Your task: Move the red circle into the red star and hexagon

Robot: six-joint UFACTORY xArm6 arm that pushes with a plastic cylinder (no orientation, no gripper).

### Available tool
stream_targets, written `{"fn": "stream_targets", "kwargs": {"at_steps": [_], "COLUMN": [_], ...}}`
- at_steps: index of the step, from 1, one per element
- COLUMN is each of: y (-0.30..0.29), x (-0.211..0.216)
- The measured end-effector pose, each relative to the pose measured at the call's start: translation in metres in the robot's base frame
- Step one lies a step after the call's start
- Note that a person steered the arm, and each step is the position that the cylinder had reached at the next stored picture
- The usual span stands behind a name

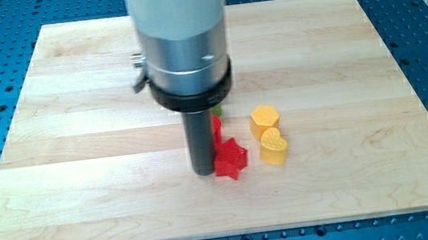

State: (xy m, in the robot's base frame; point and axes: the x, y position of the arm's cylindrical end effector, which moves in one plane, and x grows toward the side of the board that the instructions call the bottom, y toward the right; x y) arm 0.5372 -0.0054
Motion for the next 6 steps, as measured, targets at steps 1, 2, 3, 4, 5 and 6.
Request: {"fn": "stream_targets", "kwargs": {"at_steps": [1,2,3,4,5,6], "y": [0.038,0.013,-0.057,-0.080,-0.056,-0.048], "x": [0.000,0.007,0.025,-0.003,-0.035,-0.059]}}
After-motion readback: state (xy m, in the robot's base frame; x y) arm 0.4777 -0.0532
